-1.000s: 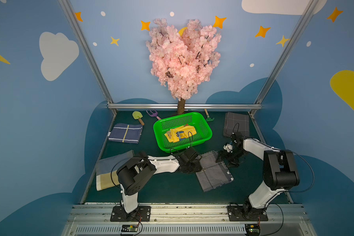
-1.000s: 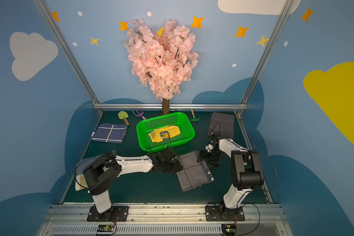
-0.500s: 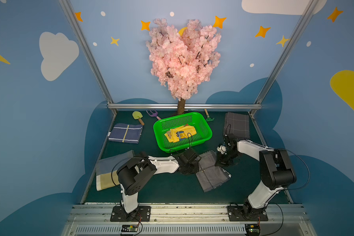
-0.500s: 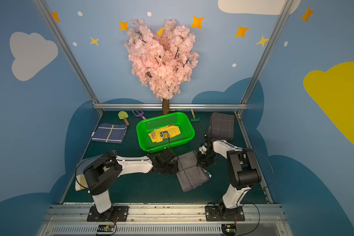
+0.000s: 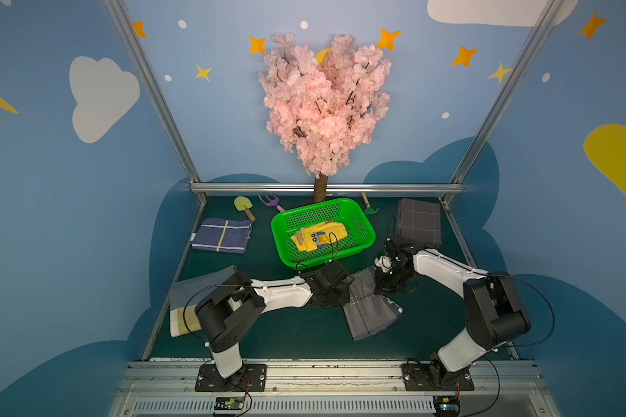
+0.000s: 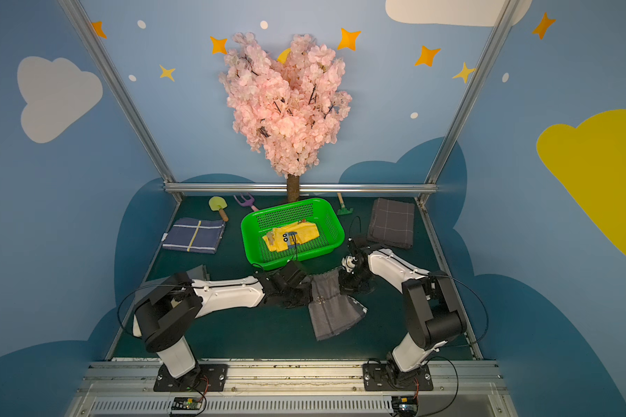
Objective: Put the folded pillowcase in the basket
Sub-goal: Pick up the pillowcase at the center of the board.
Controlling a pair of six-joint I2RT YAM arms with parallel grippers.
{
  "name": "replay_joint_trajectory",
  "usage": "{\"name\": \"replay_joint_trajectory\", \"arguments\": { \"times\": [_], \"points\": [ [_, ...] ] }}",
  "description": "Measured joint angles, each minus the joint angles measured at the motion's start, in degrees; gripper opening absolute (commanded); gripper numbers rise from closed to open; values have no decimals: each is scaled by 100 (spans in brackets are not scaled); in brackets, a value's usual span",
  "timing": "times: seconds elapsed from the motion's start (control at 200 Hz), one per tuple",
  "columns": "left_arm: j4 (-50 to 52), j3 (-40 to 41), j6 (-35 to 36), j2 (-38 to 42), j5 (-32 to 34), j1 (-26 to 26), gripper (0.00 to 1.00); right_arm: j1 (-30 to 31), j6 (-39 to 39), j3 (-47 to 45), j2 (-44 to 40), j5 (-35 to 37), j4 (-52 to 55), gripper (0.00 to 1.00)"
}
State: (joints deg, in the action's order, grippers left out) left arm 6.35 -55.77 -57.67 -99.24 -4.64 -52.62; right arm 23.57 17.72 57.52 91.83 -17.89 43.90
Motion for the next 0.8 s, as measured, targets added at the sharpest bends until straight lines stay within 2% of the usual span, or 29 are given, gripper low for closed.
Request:
{"name": "replay_joint_trajectory", "arguments": {
  "times": [0.275,0.471,0.601,0.796],
  "points": [
    [586,-507,374,986,319,-81,3,431,133,1416,-636,334,791,0],
    [1134,-1134,831,1530,695,26,3,599,149,2535,-658,439,1067,0],
    [1362,-1445,1217,1840,772,529,3,686,140,3499,-225,511,1143,0],
    [1561,-1797,1646,1851,564,1720,3,745,133,4852,789,529,1012,0]
  ]
}}
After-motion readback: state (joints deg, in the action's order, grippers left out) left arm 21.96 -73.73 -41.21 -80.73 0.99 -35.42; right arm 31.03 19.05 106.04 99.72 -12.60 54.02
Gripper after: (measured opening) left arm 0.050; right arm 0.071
